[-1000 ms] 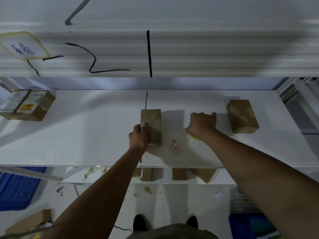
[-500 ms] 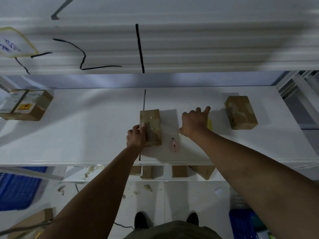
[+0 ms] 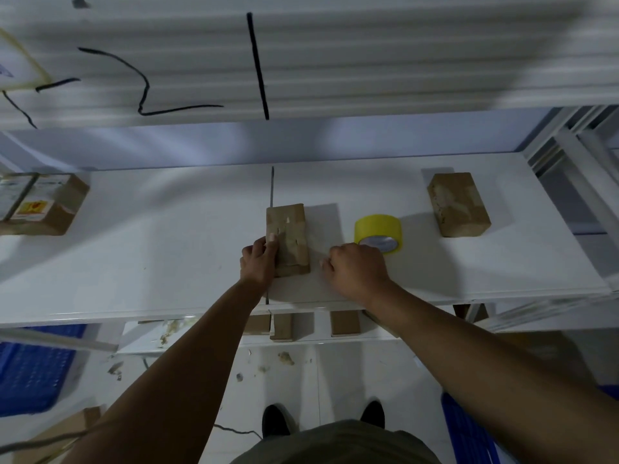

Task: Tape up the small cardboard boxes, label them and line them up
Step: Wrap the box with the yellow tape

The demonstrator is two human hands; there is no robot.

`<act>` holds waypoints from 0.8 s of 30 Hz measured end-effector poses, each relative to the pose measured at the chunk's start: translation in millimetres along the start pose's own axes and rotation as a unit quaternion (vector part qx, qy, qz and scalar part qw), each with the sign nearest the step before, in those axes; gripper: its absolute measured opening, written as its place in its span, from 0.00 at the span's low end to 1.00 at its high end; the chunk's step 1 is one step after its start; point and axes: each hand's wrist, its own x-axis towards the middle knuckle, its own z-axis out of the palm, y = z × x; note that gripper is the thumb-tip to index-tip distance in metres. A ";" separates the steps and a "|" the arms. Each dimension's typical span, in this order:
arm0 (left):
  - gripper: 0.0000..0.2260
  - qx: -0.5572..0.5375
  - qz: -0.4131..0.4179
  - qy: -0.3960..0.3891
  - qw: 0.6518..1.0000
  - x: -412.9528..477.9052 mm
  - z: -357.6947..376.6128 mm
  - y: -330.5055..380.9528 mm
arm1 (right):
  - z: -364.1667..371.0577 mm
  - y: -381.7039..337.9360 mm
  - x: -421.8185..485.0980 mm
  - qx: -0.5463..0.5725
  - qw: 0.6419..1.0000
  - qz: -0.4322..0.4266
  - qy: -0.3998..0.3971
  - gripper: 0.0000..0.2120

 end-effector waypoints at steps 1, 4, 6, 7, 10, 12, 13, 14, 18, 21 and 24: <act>0.28 0.001 0.001 0.000 1.000 -0.6 0.3 0.4 | 1.9 0.1 -2.7 -0.004 0.999 0.030 -0.020 0.19; 0.27 0.011 0.010 0.000 1.000 -2.5 1.6 0.7 | 12.2 0.2 -10.9 -0.002 0.993 0.086 -0.081 0.22; 0.27 0.014 0.008 0.003 1.000 -3.0 1.9 1.4 | 17.7 -0.6 -13.6 0.023 0.988 0.111 -0.109 0.21; 0.27 0.016 0.007 0.004 1.000 -3.7 1.7 2.1 | 19.6 -0.4 -13.9 0.046 0.984 0.127 -0.115 0.21; 0.26 0.025 0.014 -0.001 1.000 -6.7 0.4 4.7 | 20.9 1.2 -14.0 0.150 0.969 0.177 -0.086 0.16; 0.25 0.042 0.028 -0.010 0.999 -11.4 -1.2 7.6 | 18.6 -0.1 -13.2 0.246 0.948 0.200 -0.022 0.12; 0.24 0.059 0.038 -0.016 0.997 -14.3 -1.7 9.6 | 17.2 -1.6 -10.9 0.289 0.934 0.209 0.010 0.12; 0.23 0.071 0.046 -0.019 0.996 -17.3 -2.3 11.4 | 16.1 -3.3 -7.3 0.323 0.921 0.217 0.033 0.13; 0.23 0.080 0.050 -0.028 0.995 -20.1 -3.9 12.6 | 14.2 -9.5 18.8 0.384 0.891 0.240 0.037 0.12; 0.25 0.087 0.051 -0.030 0.994 -18.8 -4.1 11.1 | 18.7 -12.2 35.5 0.390 0.885 0.252 0.026 0.13; 0.25 0.081 0.034 -0.020 0.996 -12.6 -2.5 6.9 | 20.6 -15.1 42.0 0.376 0.894 0.243 0.002 0.13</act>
